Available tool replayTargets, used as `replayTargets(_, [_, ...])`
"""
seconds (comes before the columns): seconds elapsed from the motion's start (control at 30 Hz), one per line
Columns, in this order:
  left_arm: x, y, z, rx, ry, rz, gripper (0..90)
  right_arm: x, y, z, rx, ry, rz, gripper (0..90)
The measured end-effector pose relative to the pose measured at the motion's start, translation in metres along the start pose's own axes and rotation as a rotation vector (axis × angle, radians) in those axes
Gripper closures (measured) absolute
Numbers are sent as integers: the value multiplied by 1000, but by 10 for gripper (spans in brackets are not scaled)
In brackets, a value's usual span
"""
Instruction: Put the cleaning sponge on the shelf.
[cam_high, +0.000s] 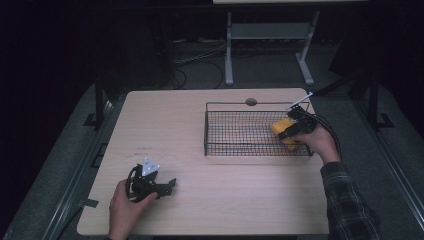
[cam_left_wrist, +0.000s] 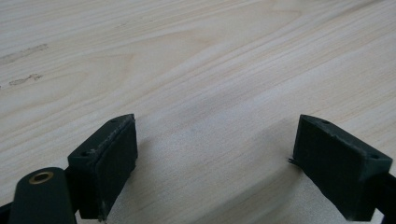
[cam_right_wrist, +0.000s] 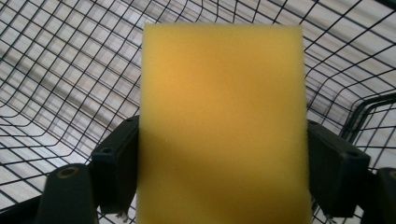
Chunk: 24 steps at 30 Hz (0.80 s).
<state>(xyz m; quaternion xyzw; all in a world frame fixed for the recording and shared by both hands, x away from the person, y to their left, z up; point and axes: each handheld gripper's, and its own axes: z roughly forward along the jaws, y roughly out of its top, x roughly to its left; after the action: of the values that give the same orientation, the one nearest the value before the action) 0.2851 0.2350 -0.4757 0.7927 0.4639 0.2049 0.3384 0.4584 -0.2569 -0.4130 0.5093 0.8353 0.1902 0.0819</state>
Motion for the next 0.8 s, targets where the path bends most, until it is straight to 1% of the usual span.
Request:
replayTargets(0.23, [0, 0, 0, 0, 0, 0, 130, -1, 0, -1, -3, -3, 5, 194])
replayTargets(0.43, [0, 0, 0, 0, 0, 0, 130, -1, 1, -5, -13, -7, -3, 189])
replayTargets(0.63, [0, 0, 0, 0, 0, 0, 130, 2, 4, -15, -32, -8, -6, 190])
replayTargets(0.8, [0, 0, 0, 1, 1, 1, 129, 4, 7, -24, -37, -8, -10, 175])
